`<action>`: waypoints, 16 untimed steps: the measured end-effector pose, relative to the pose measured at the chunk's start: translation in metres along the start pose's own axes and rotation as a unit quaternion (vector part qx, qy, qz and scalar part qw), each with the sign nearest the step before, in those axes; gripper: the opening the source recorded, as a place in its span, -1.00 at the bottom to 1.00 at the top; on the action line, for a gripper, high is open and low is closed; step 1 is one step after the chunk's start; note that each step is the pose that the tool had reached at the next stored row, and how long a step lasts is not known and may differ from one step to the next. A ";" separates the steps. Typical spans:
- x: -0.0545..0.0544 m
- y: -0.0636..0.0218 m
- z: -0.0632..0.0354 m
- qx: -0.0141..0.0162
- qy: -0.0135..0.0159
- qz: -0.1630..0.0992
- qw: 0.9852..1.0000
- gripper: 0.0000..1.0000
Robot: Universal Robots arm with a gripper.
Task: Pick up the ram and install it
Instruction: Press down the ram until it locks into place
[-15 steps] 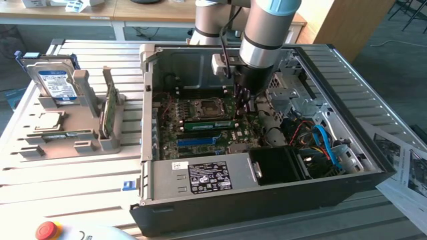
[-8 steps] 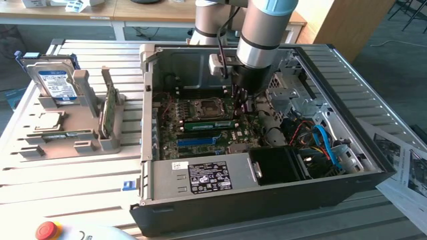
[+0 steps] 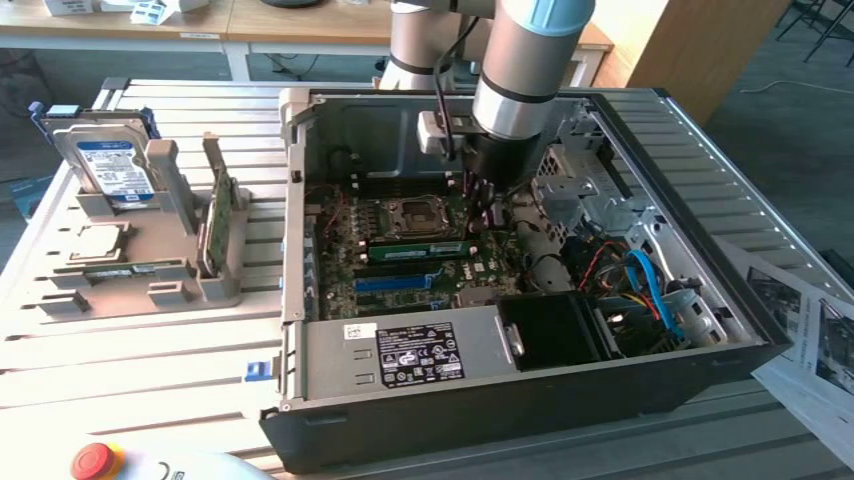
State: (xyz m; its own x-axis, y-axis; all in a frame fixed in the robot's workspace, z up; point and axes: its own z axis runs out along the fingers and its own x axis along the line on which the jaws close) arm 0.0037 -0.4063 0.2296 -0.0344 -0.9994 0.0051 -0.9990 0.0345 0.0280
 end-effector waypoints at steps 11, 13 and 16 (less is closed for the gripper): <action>0.000 0.0000 0.0017 0.000 0.000 0.000 1.000 -0.80; 0.000 -0.0001 0.0024 0.000 0.000 0.000 1.000 -0.80; 0.000 -0.0001 0.0033 0.000 0.000 0.000 1.000 -0.80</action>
State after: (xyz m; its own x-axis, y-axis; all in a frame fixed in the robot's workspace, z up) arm 0.0036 -0.4063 0.2263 -0.0344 -0.9994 0.0052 -0.9990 0.0345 0.0279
